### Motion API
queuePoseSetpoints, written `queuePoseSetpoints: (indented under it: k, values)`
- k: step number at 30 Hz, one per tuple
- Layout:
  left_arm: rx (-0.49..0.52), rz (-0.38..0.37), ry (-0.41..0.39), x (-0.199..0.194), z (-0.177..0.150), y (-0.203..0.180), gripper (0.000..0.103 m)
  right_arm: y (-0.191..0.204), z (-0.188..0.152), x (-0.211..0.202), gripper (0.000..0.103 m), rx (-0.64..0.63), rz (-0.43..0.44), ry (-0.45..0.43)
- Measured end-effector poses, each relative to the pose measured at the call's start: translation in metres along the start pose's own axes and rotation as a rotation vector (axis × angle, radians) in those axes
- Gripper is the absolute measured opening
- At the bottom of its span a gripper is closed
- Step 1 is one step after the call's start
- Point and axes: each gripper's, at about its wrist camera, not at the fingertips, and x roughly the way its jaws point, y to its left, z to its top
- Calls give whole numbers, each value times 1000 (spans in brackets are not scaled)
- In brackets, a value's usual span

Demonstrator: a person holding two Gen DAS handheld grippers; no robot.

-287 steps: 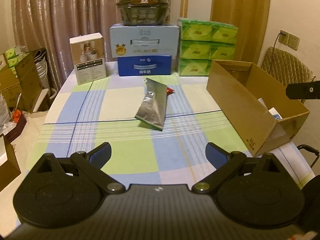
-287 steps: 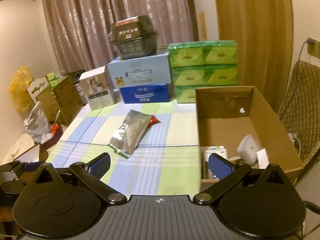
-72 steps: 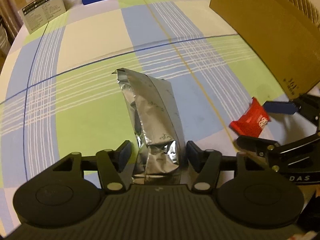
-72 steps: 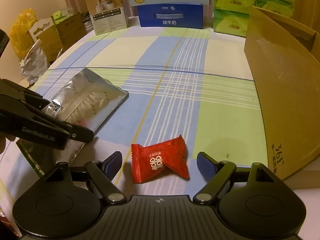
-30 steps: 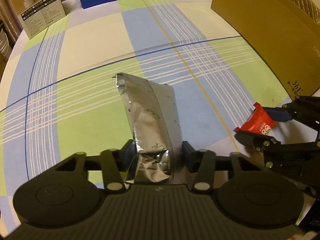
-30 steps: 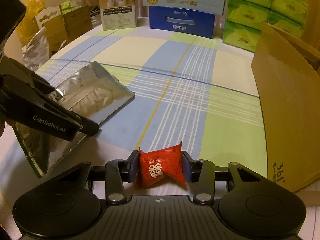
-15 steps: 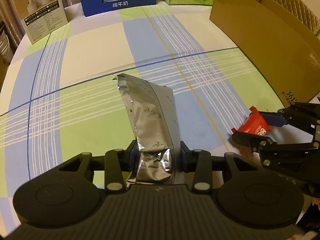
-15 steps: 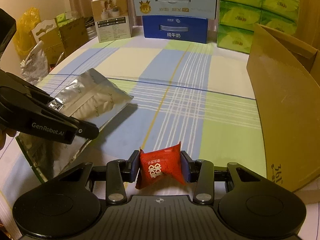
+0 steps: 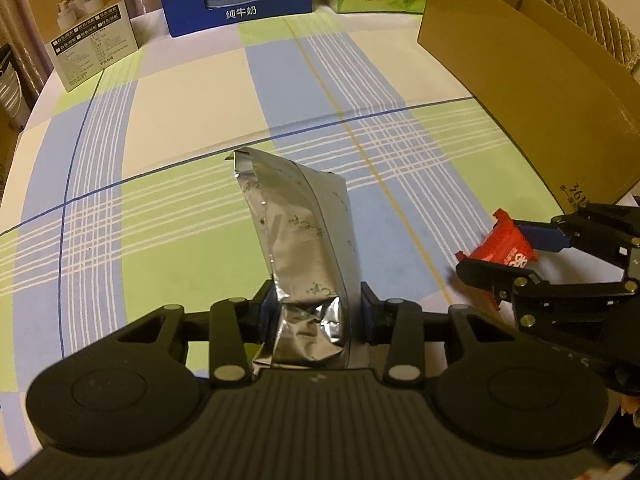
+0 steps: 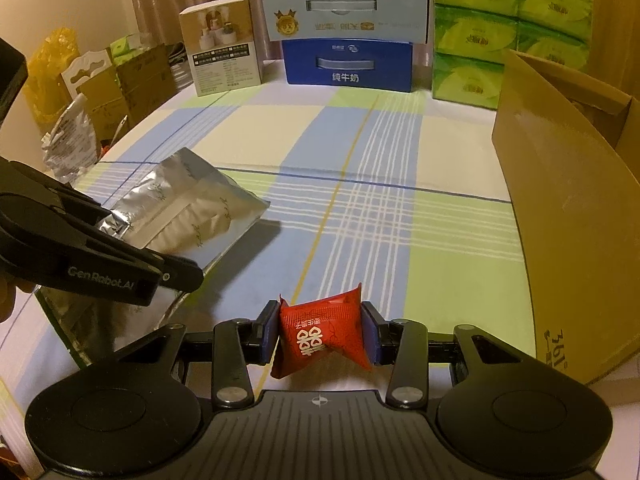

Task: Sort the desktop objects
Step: 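Lift the foil bag and red packet and hold them above the table, then carry the foil bag and red packet over the cardboard box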

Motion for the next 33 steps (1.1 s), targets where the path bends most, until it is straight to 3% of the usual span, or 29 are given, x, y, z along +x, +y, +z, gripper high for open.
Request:
queuePoseSetpoints:
  k: [13, 23, 29, 33]
  values:
    - [-18, 7, -18, -22, -19, -10, 36, -3, -2, -13, 39, 54, -3, 3]
    - [-57, 14, -79, -55, -30, -26, 36, -7, -15, -42, 39, 88, -27, -27]
    - [-55, -12, -103, -81, -29, -44, 36, -14, -8, -85, 39, 109, -42, -127]
    - [-32, -18, -147, -103, -11, -63, 36, -29, 13, -127, 39, 129, -57, -208]
